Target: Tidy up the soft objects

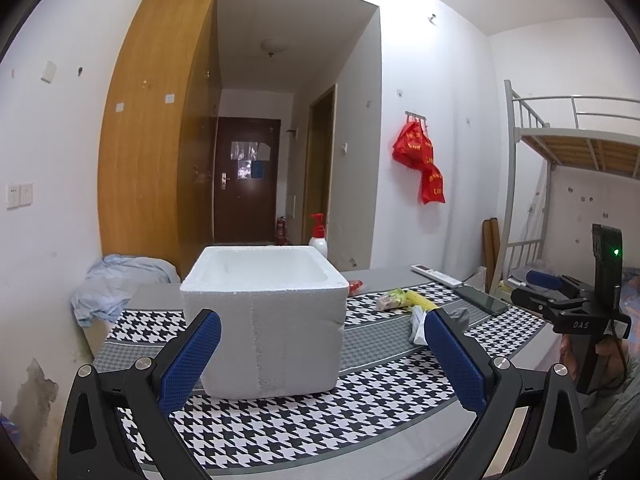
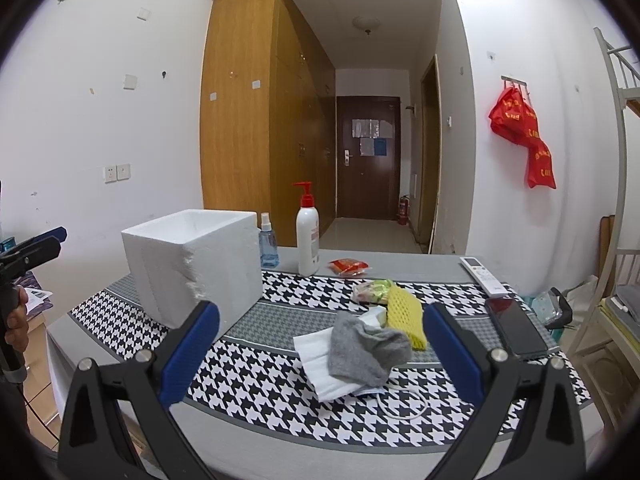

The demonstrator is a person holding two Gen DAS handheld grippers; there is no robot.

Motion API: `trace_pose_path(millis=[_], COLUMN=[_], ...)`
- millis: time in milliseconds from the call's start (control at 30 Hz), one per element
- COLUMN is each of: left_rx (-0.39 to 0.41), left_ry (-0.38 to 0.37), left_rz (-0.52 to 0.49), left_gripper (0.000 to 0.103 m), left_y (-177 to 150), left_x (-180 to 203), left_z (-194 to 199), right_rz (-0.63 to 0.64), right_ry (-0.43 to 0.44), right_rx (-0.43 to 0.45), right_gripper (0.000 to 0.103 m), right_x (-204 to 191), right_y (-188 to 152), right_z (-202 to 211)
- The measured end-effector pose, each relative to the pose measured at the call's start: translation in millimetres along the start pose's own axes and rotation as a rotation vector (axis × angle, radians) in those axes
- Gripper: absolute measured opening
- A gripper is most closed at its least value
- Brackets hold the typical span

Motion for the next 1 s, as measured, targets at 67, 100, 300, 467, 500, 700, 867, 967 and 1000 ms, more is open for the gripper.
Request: trace_pose_path(millis=[67, 100, 300, 467, 500, 700, 867, 967, 1000], left_rx=[0.003, 0.002, 0.004, 0.001, -0.001, -0.010, -0.003, 0.003, 0.003], left_ry=[-0.007, -0.011, -0.011, -0.009, -0.007, -0.013, -0.016, -0.015, -0.014], left_rz=[0.004, 0.005, -0.004, -0.003, -0.002, -0.011, -0.003, -0.005, -0.007], left_gripper=[0.102, 0.102, 0.102, 0.102, 0.102, 0.102, 0.102, 0.102, 0.102], left_y=[0.8, 0.8, 2.5, 2.5, 2.5, 2.9, 5.1, 6.1, 6.4], left_x=[0.0, -0.1, 2.4, 2.7, 2.9, 4.0, 2.6, 2.8, 3.4], left_z=[0.4, 0.4, 0.3, 0.1, 0.0, -2.4, -3.8, -4.2, -4.5], right_rz=[-0.002, -0.002, -0.005, -0.005, -0.004, -0.010, -0.011, -0.010, -0.010], right_ry=[0.005, 0.005, 0.007, 0.005, 0.004, 0.000, -0.003, -0.004, -0.004], right_rx=[0.002, 0.005, 0.016, 0.017, 0.016, 0.017, 0.018, 0.013, 0.011], right_gripper=[0.103, 0.103, 0.103, 0.103, 0.103, 0.103, 0.103, 0.103, 0.103], right_x=[0.2, -0.1, 1.5, 2.0, 1.8, 2.8, 3.7, 4.2, 4.7], right_y=[-0.1, 0.1, 1.4, 2.1, 2.2, 0.5, 1.8, 1.9, 1.9], right_z=[0.2, 0.6, 2.0, 1.5, 1.3, 1.5, 2.6, 1.9, 1.3])
Point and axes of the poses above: each gripper's, at about its wrist camera, not at the fingertips, and z roughly against the way its jaws point, x to its right, y to its top, the point moved 3 cm from there along -z, roughly the way its jaws point, and after that the axes turned 9 degrees about -x, right-handed, at the moved point
